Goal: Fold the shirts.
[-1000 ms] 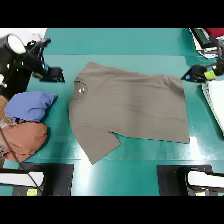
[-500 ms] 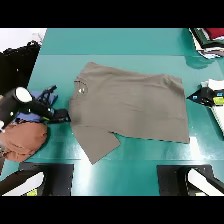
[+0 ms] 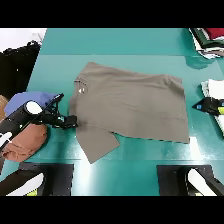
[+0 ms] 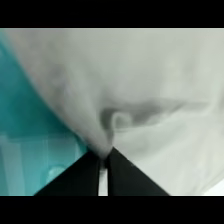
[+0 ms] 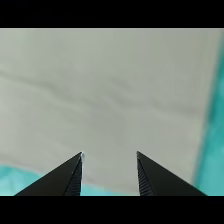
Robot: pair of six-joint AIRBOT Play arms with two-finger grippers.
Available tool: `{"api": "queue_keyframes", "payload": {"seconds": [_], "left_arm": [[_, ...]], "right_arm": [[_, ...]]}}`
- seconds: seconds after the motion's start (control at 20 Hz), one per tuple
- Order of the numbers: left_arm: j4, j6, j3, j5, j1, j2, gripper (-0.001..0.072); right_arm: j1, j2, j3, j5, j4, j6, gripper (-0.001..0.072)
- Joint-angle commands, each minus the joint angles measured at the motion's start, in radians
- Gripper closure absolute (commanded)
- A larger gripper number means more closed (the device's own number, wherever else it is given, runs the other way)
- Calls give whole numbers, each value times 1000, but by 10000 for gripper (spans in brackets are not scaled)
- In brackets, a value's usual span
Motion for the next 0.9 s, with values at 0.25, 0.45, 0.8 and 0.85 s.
{"api": "queue_keyframes", "payload": {"seconds": [0.25, 0.45, 0.8, 0.85], "left_arm": [[-13, 49, 110, -49, -11, 2, 680], [-13, 49, 110, -49, -11, 2, 680], [-13, 49, 110, -49, -11, 2, 680], [-13, 49, 110, -49, -11, 2, 680]], "right_arm": [[-170, 5, -272, 27, -243, 31, 159], [-268, 5, -426, -70, -166, 28, 246], [-287, 5, -493, -177, -59, 13, 267], [-286, 5, -493, -193, -35, 13, 274]]}}
